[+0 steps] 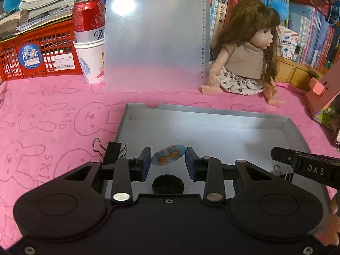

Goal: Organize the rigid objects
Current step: 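Carry the hair clip and clear dish over the white box and lower both tools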

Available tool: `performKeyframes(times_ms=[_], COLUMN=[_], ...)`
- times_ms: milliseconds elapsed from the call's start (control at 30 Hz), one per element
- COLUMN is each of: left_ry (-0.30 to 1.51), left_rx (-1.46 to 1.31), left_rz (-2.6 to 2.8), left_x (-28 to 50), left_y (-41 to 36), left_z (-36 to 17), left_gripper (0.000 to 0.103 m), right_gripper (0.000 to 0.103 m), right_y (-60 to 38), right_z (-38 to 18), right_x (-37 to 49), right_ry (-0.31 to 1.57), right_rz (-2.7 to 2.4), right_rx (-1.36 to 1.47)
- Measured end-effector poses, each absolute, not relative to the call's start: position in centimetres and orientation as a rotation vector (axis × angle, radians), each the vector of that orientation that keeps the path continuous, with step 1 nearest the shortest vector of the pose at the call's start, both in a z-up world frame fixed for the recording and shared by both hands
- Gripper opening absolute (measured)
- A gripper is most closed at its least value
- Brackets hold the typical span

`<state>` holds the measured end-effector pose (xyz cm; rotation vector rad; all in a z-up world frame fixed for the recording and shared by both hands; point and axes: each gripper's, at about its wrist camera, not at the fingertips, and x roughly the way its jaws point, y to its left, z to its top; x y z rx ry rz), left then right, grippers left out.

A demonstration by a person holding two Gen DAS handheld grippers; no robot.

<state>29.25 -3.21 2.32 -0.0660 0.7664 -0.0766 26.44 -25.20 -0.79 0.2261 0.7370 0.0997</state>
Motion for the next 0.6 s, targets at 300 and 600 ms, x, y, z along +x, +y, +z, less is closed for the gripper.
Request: performKeyframes(times_ms=[300,600], left_ry=[0.781,0.796], left_rx=[-0.05,-0.047], left_rz=[-0.072,-0.065], left_x=[29.6,29.8], left_y=[-3.6,-3.5], left_z=[1.5,0.7], left_gripper=[0.033,0.033], right_gripper=[0.034,0.034], right_y=[-25.1,-25.1], right_z=[-1.2,-1.4], right_x=[26.5,26.6], right_ry=[0.751,0.757], right_rz=[0.097,0.096], right_rx=[0.217,0.216])
